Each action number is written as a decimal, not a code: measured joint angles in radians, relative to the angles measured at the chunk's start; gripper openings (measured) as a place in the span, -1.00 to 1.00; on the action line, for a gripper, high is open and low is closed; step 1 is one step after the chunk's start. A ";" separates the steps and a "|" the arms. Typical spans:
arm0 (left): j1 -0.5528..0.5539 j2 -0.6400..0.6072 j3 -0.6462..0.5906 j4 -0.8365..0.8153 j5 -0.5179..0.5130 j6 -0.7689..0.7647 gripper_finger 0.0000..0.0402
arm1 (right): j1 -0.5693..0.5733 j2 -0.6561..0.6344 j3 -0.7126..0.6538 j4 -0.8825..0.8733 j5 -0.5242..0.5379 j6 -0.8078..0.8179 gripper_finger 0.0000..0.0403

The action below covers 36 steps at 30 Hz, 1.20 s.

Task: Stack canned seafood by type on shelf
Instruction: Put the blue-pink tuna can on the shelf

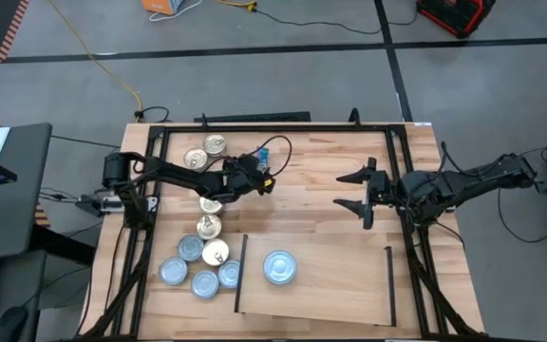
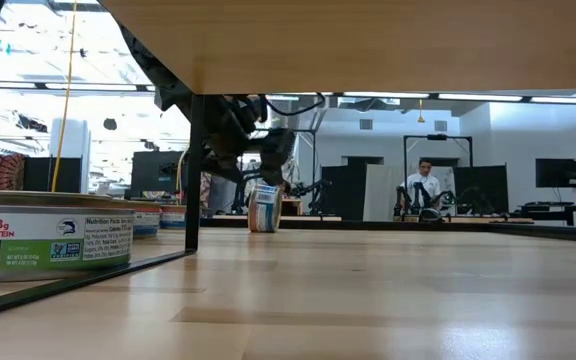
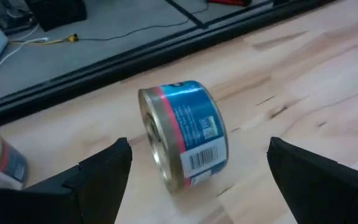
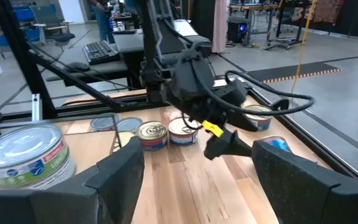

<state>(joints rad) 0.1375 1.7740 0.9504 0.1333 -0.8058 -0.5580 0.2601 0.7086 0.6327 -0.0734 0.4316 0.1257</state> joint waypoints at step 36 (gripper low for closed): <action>0.034 0.028 -0.002 -0.029 0.107 -0.024 0.89 | 0.015 0.000 0.000 0.000 0.000 -0.003 0.60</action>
<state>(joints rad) 0.1716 1.8015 0.9489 0.1047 -0.6985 -0.5821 0.2749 0.7086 0.6327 -0.0738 0.4316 0.1223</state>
